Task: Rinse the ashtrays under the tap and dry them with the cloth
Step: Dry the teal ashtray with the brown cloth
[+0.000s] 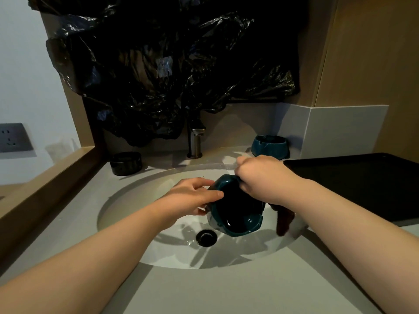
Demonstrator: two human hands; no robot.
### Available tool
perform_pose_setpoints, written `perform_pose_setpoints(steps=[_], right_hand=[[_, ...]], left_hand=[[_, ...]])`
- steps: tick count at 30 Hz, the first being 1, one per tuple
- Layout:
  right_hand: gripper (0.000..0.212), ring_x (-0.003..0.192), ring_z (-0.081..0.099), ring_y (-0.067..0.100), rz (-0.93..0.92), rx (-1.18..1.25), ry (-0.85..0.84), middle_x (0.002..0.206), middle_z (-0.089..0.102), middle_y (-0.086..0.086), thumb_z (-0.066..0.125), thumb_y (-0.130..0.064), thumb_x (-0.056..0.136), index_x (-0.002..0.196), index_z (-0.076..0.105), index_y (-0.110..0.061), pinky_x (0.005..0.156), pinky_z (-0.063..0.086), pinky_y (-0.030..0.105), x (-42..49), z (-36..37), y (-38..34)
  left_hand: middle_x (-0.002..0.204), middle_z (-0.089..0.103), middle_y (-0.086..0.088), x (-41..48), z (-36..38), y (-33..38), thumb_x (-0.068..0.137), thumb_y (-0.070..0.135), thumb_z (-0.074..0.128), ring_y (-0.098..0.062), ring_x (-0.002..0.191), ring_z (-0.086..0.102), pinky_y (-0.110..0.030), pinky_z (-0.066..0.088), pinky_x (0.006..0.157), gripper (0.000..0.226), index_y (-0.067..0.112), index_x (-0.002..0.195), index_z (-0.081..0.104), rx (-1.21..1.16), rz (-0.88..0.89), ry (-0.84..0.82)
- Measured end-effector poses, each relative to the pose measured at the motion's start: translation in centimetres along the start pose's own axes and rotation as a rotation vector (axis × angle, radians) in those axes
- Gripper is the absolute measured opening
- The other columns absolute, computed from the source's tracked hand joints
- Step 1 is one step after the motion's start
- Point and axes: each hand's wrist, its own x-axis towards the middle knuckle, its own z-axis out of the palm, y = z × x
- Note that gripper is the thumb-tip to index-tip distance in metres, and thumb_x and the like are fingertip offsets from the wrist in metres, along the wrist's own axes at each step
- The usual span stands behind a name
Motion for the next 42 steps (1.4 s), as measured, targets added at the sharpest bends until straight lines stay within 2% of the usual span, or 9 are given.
perform_pose_setpoints(steps=[7,12,15,18,20,23,28,34,42], right_hand=[[0.023,0.086,0.057,0.022,-0.084,0.114,0.061,0.101,0.048,-0.003,0.051,-0.027,0.093,0.108,0.064,-0.018,0.067,0.045,0.035,0.4,0.3,-0.3],[0.036,0.098,0.06,0.008,0.321,0.933,0.051,0.103,0.065,-0.008,0.08,-0.032,0.072,0.105,0.072,-0.02,0.086,0.044,0.02,0.7,1.5,2.4],[0.024,0.089,0.066,0.017,0.525,1.377,0.078,0.105,0.07,0.01,0.07,-0.013,0.083,0.106,0.071,-0.015,0.075,0.056,0.02,-0.2,1.3,4.2],[0.033,0.09,0.064,0.022,0.511,1.686,0.039,0.103,0.066,0.015,0.056,0.005,0.088,0.116,0.062,-0.011,0.07,0.056,0.019,-1.1,0.2,4.8],[0.033,0.089,0.064,0.019,0.454,1.545,0.19,0.096,0.068,0.008,0.062,0.006,0.083,0.104,0.064,-0.019,0.074,0.054,0.02,-1.2,0.1,3.9],[0.029,0.088,0.061,0.005,0.271,0.98,0.411,0.092,0.066,-0.009,0.072,-0.005,0.077,0.092,0.065,-0.029,0.08,0.049,0.016,-1.1,0.9,0.7],[0.028,0.091,0.061,0.025,-0.173,0.271,0.319,0.095,0.07,0.002,0.068,-0.008,0.077,0.104,0.07,-0.016,0.07,0.053,0.04,0.3,2.8,-1.0],[0.053,0.131,0.038,0.005,-0.269,0.206,0.076,0.139,0.049,-0.014,0.059,-0.022,0.087,0.138,0.046,-0.033,0.107,0.028,0.023,0.1,3.5,-1.8],[0.063,0.127,0.038,0.016,-0.241,-0.077,-0.059,0.131,0.055,-0.007,0.072,-0.028,0.078,0.136,0.046,-0.023,0.091,0.038,0.027,0.8,3.5,-2.5]], left_hand=[[0.094,0.073,-0.006,-0.2,-0.2,-0.2,0.087,0.027,0.068,-0.02,0.09,0.069,-0.031,0.056,0.078,0.021,0.012,0.102,0.066,0.005,-0.013,-0.09],[0.094,0.074,-0.013,-0.1,0.4,-0.2,0.088,0.032,0.066,-0.025,0.082,0.072,-0.031,0.059,0.068,0.03,0.007,0.105,0.067,-0.165,-0.106,0.013],[0.091,0.072,-0.012,0.0,0.3,-0.4,0.083,0.038,0.07,-0.022,0.073,0.071,-0.026,0.055,0.055,0.033,0.009,0.099,0.066,-0.177,-0.149,0.145],[0.094,0.071,-0.014,0.2,0.1,-0.6,0.08,0.042,0.072,-0.027,0.078,0.073,-0.028,0.056,0.053,0.041,0.008,0.101,0.063,-0.271,-0.197,0.219],[0.098,0.071,-0.015,0.3,0.0,-0.5,0.079,0.045,0.072,-0.029,0.08,0.073,-0.032,0.059,0.059,0.045,0.008,0.104,0.062,-0.302,-0.217,0.216],[0.098,0.071,-0.014,0.3,0.1,-0.4,0.08,0.044,0.071,-0.028,0.081,0.072,-0.032,0.059,0.058,0.046,0.008,0.107,0.061,-0.346,-0.226,0.209],[0.095,0.072,-0.013,0.6,0.4,-0.6,0.08,0.043,0.07,-0.028,0.082,0.072,-0.036,0.06,0.063,0.044,0.008,0.105,0.063,-0.324,-0.227,0.253],[0.091,0.07,-0.013,0.7,-0.4,-0.6,0.081,0.042,0.071,-0.027,0.078,0.071,-0.034,0.061,0.06,0.037,0.011,0.096,0.059,-0.259,-0.255,0.331],[0.088,0.071,-0.011,0.7,0.4,-0.1,0.078,0.039,0.074,-0.024,0.076,0.071,-0.031,0.06,0.058,0.04,0.008,0.1,0.063,-0.169,-0.208,0.347]])
